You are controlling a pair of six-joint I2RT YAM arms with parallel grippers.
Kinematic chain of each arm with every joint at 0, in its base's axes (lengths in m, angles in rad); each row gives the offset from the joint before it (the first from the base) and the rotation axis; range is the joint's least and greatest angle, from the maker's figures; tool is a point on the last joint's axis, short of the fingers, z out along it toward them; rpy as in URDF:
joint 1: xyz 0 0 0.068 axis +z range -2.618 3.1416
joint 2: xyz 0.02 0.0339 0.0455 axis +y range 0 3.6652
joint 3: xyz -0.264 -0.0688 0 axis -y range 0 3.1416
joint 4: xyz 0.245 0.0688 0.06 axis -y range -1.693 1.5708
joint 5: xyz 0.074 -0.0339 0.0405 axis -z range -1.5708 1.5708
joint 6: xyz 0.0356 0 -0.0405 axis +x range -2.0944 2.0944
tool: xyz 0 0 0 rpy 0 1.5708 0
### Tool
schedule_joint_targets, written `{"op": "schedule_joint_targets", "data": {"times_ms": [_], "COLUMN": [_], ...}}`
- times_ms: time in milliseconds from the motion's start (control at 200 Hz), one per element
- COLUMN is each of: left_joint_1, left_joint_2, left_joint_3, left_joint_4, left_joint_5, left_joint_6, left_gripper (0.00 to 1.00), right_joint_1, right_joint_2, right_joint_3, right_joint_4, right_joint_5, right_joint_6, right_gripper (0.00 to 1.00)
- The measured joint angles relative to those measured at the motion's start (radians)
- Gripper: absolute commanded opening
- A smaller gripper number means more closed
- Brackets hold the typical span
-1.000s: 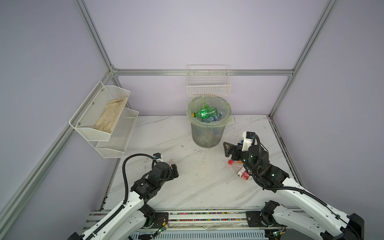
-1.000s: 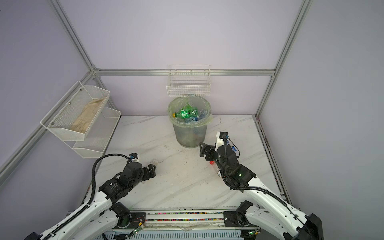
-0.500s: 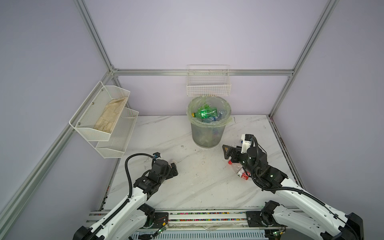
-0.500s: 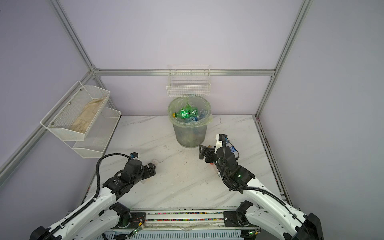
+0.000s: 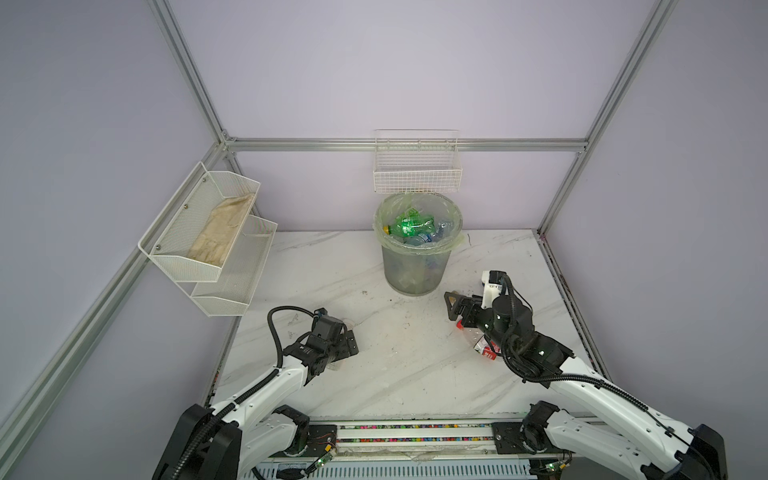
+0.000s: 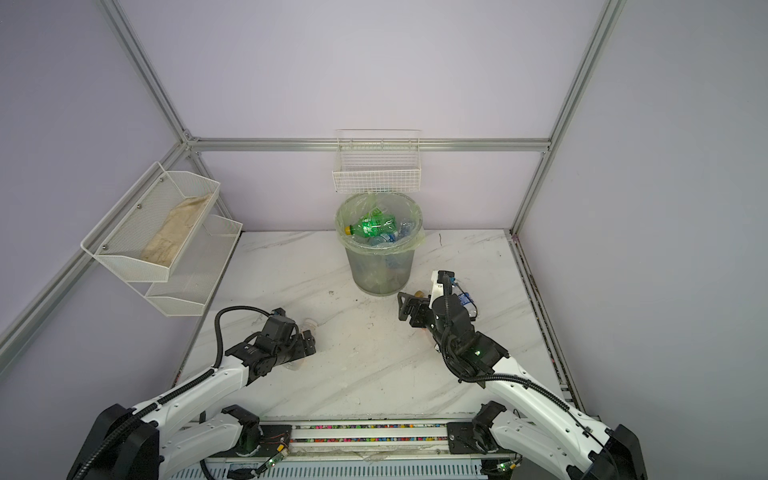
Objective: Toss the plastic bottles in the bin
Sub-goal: 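Lower and close the left gripper on the white-capped yellow-labelled bottle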
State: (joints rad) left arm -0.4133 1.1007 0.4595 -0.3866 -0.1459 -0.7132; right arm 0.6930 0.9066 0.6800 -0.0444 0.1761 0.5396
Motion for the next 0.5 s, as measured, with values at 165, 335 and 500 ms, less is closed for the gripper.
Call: {"op": "schedule_joint_targets", "data": {"times_ms": [165,335,500], "left_joint_1": [0.001,0.000,-0.002], "left_joint_2": [0.067,0.080,0.071], "left_joint_3": [0.004,0.004,0.004], "left_joint_4": [0.047,0.087,0.083], "left_joint_5": [0.028,0.058,0.094], "left_joint_6": [0.004,0.006,-0.003], "left_gripper": [0.87,0.70,0.44], "right_joint_1": [0.000,0.000,0.000], "right_joint_2": [0.000,0.000,0.000], "right_joint_3": [0.000,0.000,0.000], "right_joint_4": [0.003,0.003,0.003], "right_joint_5": [-0.002,-0.002,-0.002], "right_joint_6": [0.006,0.010,0.014], "right_gripper": [0.97,0.97,0.97]}}
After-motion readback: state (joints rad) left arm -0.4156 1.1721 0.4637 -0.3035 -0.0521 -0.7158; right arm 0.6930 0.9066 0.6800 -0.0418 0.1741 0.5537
